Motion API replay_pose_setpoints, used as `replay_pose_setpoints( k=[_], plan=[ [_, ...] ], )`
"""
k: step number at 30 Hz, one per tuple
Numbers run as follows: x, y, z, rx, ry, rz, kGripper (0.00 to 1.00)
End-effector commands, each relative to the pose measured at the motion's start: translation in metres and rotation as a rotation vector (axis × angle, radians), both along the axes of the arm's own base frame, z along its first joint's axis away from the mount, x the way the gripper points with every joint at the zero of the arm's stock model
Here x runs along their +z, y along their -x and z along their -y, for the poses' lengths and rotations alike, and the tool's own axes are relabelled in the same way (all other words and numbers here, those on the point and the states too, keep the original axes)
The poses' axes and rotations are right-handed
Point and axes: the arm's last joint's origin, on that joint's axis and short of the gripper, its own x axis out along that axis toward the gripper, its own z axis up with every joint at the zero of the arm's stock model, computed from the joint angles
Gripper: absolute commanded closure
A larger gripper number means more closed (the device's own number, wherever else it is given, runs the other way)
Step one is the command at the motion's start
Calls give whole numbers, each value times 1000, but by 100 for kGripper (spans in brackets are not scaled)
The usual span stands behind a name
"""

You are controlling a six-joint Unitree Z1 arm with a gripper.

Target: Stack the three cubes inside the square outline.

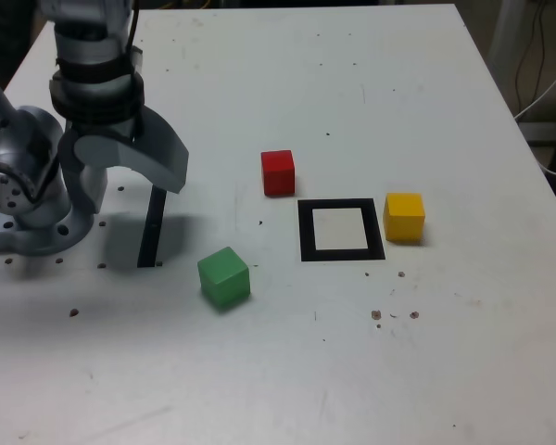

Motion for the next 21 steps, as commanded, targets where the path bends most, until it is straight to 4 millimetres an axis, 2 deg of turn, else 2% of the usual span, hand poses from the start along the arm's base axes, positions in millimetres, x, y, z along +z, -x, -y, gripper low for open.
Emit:
replay_pose_setpoints(
  k=[1,11,21],
  plan=[
    [0,1,0,7,7,4,1],
    [5,-4,1,10,21,24,1],
    [17,-33,2,11,18,49,1]
  ],
)
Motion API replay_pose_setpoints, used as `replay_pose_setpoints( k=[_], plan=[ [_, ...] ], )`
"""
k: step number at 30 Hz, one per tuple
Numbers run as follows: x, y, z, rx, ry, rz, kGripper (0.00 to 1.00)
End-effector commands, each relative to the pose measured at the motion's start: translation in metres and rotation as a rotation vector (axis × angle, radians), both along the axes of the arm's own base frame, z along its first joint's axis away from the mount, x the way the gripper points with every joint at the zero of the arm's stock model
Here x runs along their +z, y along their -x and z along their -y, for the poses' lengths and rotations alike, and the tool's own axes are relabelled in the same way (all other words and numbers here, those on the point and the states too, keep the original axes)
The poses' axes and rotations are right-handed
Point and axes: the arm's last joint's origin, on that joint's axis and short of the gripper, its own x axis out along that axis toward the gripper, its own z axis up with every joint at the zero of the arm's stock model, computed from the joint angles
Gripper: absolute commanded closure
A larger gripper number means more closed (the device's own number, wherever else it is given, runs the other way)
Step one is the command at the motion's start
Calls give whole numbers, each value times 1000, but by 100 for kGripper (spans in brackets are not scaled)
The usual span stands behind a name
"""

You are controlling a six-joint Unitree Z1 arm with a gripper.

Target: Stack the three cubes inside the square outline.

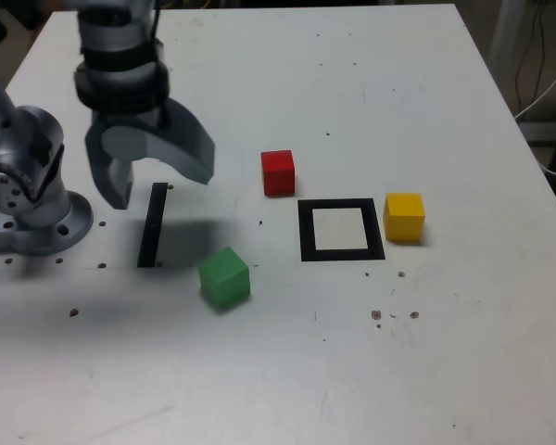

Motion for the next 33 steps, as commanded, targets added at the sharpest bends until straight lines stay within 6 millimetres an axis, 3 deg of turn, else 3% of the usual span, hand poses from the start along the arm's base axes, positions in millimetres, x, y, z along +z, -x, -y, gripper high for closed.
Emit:
replay_pose_setpoints(
  k=[1,12,18,27,33],
  plan=[
    [4,-5,0,0,-4,7,1],
    [22,-46,0,-34,-27,44,0],
    [32,-85,1,-57,-35,21,0],
    [62,-144,7,-115,-34,86,0],
    [66,-173,20,-151,-33,60,0]
  ],
)
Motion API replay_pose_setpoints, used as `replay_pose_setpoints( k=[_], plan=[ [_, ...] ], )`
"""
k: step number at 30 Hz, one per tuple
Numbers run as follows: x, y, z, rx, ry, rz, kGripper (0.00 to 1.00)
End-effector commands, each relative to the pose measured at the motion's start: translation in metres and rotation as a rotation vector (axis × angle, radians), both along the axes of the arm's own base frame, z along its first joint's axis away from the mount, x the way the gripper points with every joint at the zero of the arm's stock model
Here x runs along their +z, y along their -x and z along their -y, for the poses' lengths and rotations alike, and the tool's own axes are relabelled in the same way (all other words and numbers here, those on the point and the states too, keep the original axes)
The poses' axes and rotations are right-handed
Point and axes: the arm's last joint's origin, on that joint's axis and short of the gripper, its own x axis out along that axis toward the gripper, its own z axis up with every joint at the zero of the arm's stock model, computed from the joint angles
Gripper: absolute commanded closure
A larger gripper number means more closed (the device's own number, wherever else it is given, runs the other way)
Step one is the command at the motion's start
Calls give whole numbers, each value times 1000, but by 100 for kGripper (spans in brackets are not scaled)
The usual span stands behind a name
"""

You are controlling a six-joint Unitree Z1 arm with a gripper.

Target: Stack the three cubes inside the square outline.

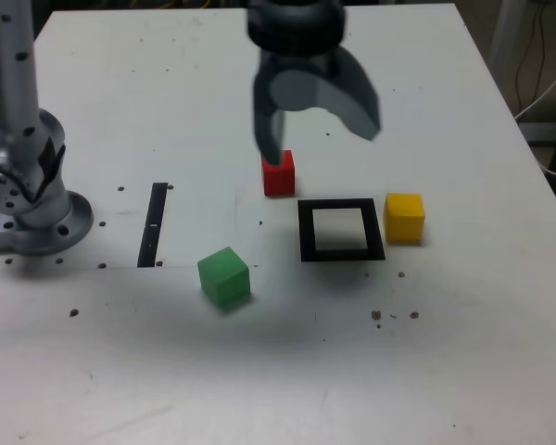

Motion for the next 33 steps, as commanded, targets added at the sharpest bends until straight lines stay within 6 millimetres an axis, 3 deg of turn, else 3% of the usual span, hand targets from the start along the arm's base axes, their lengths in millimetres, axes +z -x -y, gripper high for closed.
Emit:
replay_pose_setpoints(
  k=[1,6,21,33],
  plan=[
    [0,-7,4,-12,-3,-12,0],
    [-5,-7,1,-19,-14,-39,0],
    [-31,13,-44,63,-46,-163,0],
    [-51,21,-61,100,-52,-196,0]
  ],
)
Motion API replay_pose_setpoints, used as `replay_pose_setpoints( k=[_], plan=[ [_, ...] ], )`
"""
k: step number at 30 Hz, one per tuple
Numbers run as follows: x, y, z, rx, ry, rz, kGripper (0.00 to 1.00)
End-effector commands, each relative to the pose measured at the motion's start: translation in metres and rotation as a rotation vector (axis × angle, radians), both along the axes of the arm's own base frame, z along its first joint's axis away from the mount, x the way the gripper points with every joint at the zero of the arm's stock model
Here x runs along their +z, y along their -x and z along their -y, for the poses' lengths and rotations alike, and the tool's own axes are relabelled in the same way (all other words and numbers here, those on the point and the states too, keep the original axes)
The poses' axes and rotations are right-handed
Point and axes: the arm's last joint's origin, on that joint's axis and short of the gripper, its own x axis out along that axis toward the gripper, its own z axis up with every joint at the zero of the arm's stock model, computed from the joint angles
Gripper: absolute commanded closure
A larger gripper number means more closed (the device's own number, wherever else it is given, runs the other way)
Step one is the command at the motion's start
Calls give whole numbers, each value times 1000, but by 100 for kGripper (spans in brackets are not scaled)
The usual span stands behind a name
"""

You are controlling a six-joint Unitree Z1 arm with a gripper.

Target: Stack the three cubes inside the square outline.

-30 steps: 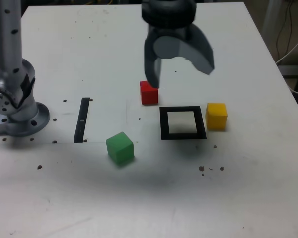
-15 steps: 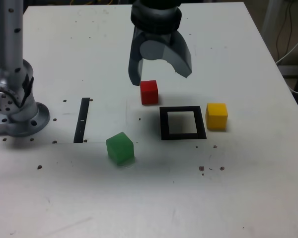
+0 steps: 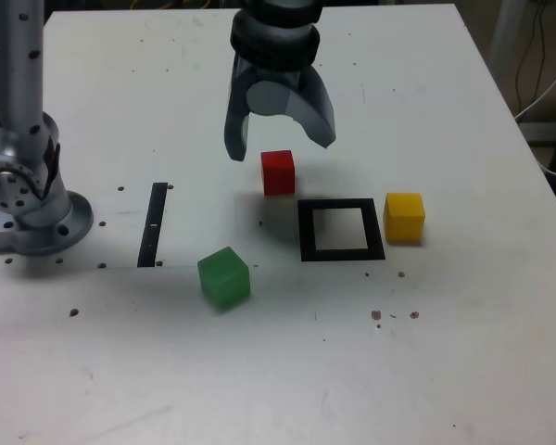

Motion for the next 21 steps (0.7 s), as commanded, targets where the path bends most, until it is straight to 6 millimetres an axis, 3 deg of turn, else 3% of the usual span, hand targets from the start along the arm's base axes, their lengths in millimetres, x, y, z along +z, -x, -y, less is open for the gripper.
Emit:
replay_pose_setpoints(
  k=[1,21],
  plan=[
    [-4,3,-7,15,-8,-6,0],
    [-52,-16,-23,38,7,-55,7]
  ],
)
